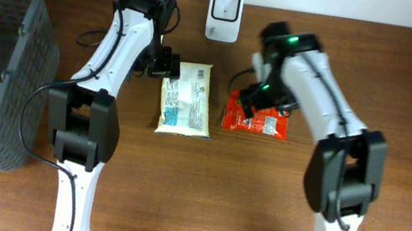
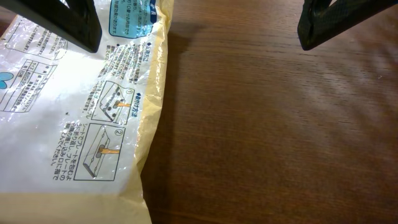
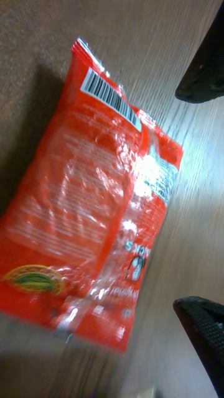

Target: Scan the item barcode

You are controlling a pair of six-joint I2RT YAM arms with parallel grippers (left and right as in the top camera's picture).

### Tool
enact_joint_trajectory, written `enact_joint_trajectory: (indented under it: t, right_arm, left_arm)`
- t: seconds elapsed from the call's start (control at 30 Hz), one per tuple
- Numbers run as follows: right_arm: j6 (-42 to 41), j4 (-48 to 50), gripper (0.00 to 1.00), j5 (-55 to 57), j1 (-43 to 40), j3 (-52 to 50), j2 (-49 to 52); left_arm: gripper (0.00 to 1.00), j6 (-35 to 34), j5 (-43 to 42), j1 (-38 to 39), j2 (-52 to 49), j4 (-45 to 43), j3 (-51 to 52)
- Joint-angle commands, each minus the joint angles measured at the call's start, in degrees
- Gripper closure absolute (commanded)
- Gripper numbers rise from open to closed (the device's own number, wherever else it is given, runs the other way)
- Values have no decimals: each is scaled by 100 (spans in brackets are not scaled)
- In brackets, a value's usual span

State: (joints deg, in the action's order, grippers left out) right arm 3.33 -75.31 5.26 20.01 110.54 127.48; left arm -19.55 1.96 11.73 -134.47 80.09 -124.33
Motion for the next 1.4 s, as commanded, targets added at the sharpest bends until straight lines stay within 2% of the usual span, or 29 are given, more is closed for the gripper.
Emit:
enact_joint_trajectory:
  t: [0.0,0.13,0.4,0.43,0.47,0.57,0.67,0.8,0.87,0.97,1.03,1.1,1.13,1.17,1.23,1.3,1.33,1.37]
  right_arm:
    - [120,170,1,1606,597,-304,-37]
    - [116,717,1,1609,966,-758,-35]
    - [111,1766,0,1606,949,-1392,-35]
    - [111,2055,4,1611,949,-1541,-35]
    - [111,2267,17,1650,949,-1631,-35]
    - [70,2695,37,1659,885,-1755,-35]
    - [42,2889,71,1646,741,-1755,-35]
    - [-702,2476,76,1589,553,-1340,-48]
    - [-723,2107,78,990,442,-890,-48]
    - [-660,1344,79,-1080,0,35,-48]
    - [-651,1198,79,-2253,-304,190,-48]
    - [-48,1141,86,-4015,-737,127,-42]
    - [109,1143,89,-4551,-940,46,-42]
    - [122,1139,88,-4468,-1043,-17,-42]
    - [149,1075,40,-3591,-1104,-133,-42]
    - [522,990,29,-2973,-929,-190,-42]
    - [546,986,28,-2575,-802,-197,-42]
    - [544,1003,28,-1690,-507,-197,-42]
  left_arm:
    - [1,-76,-24,-2,11,-9,66]
    - [1,-79,-24,-2,13,-9,66]
    - [1,-79,-24,-2,13,-9,66]
    - [1,-79,-24,0,13,-9,66]
    - [1,-79,-24,-2,11,-9,66]
    - [1,-79,-24,-2,11,-9,66]
    - [1,-79,-24,0,11,-9,66]
    - [1,-79,-24,-2,13,-9,66]
    - [1,-76,-24,-2,11,-9,66]
    - [1,-76,-24,0,13,-9,66]
    - [1,-79,-24,-2,11,-9,66]
    - [1,-76,-24,0,11,-9,66]
    - [1,-79,-24,-2,13,-9,66]
    - [1,-76,-24,0,11,-9,66]
    - [1,-79,-24,0,11,-9,66]
    - [1,-79,-24,-2,11,-9,66]
    - [1,-79,-24,-2,13,-9,66]
    - [1,-79,-24,-2,11,-9,66]
